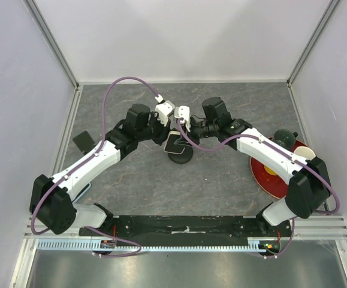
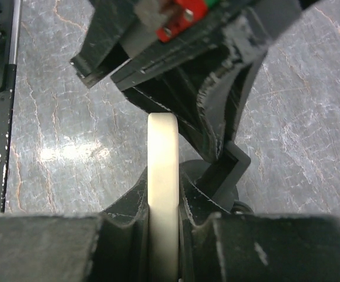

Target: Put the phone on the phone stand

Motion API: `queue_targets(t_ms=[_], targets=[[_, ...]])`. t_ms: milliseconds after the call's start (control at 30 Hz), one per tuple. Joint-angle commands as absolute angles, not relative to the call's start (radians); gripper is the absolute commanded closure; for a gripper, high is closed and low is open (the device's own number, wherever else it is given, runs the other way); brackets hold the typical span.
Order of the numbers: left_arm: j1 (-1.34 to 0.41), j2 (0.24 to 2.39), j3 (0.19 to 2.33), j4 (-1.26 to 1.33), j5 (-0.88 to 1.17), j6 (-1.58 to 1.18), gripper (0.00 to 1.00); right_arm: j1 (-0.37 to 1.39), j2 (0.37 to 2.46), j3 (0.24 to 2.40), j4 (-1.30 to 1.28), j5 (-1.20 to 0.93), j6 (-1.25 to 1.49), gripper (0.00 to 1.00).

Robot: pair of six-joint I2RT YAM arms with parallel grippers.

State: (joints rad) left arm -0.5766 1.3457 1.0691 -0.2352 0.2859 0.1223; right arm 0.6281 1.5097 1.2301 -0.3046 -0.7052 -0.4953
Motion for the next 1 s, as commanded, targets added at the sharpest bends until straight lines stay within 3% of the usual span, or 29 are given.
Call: queue_targets(t_ms=[0, 200, 500, 967], targets=[[-0.546, 1.243, 1.034, -0.118, -0.053, 0.061, 0.98, 0.586, 1.444, 1.210, -0.296, -0.559, -0.338, 1.00], [-0.545, 1.238, 1.069, -0.179, -0.250, -0.026, 0.98, 0.589, 1.381, 1.164, -0.290, -0.324, -0.213, 1.00], [-0.545, 1.183, 1.060, -0.182, -0.325, -0.106, 0.98, 0.627, 1.325, 1.059, -0.298, 0.128, -0.043, 1.00], [-0.535, 1.027, 0.904, -0.017, -0.396, -0.121, 0.98, 0.627, 1.370, 1.078, -0.396, 0.492, 0.113, 1.00]])
